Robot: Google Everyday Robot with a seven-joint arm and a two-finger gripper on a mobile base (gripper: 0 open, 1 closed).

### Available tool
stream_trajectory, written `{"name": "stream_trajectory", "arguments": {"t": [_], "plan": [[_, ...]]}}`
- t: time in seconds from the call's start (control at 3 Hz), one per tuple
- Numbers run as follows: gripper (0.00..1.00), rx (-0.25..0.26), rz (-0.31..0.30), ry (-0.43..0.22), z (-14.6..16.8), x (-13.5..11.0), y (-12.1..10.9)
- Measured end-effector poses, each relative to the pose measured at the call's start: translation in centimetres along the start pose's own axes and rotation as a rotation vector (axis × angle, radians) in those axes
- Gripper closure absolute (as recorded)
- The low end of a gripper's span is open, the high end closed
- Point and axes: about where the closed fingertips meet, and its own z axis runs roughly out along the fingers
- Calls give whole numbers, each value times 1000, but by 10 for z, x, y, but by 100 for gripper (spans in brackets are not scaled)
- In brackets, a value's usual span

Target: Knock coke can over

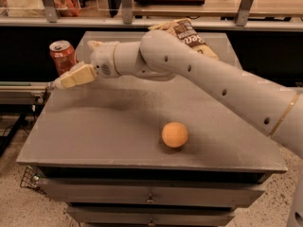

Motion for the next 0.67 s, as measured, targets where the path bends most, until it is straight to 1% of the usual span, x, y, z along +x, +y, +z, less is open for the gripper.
{"name": "stream_trajectory", "arguments": {"t": [0.33, 0.67], "plan": [[0, 4, -17, -62, 33, -4, 1], [17, 5, -48, -94, 57, -9, 4]]}}
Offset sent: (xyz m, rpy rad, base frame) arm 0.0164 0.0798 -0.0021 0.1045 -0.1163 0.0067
